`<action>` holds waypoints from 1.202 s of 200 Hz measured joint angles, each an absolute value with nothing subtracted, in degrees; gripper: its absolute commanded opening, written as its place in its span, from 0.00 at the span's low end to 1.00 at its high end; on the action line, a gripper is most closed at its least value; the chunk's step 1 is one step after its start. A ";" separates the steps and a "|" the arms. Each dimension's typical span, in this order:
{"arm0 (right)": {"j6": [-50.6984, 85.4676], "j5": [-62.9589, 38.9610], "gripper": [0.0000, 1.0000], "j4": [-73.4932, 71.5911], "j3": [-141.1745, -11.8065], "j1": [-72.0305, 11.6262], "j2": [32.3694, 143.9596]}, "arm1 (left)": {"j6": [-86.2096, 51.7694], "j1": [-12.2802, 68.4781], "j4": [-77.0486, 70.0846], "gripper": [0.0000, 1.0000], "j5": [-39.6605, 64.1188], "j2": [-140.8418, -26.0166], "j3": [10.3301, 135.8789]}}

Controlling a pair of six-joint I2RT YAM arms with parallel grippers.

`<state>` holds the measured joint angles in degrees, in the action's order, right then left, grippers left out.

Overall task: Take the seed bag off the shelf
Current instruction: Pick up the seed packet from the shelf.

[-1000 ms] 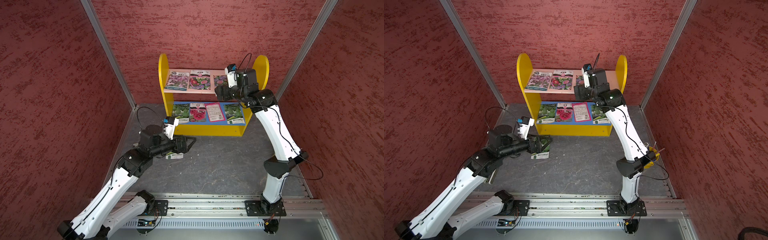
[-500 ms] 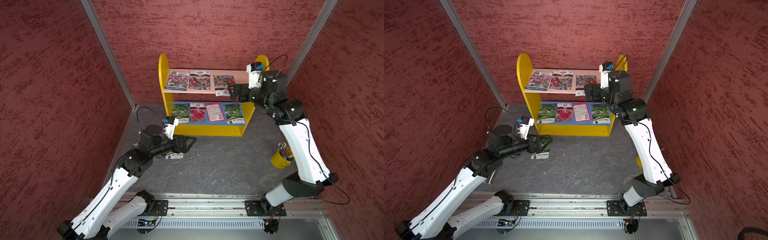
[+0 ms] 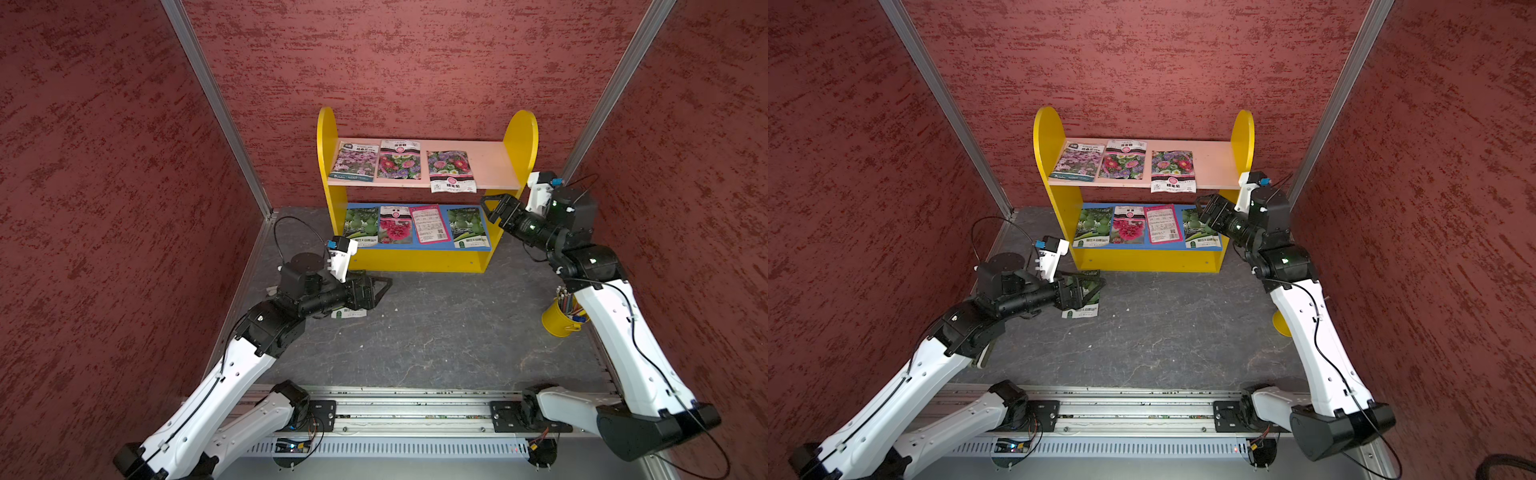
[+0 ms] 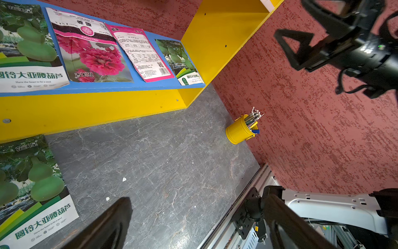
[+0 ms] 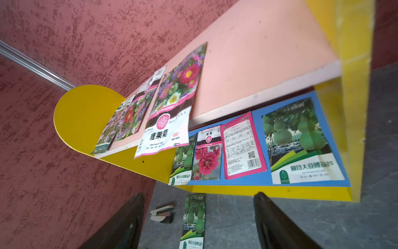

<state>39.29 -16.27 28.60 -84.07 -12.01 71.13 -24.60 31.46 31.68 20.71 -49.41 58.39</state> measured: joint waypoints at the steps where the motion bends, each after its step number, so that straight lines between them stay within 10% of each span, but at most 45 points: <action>1: 39.46 -16.43 0.81 28.42 -83.92 -11.99 71.20 | -24.60 31.46 31.68 1.00 20.73 -49.39 58.39; 89: 51.92 -26.30 0.68 10.41 -82.59 -11.51 79.70 | -24.60 31.48 31.73 1.00 20.93 -48.95 58.37; 240: 55.00 -27.35 0.11 5.32 -83.11 -10.22 81.23 | -25.17 31.51 32.03 1.00 21.02 -48.66 57.52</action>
<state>55.00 -27.35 5.32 -83.11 -10.22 81.23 -25.17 31.51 32.03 21.02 -48.66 57.52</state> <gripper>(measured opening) 0.141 0.996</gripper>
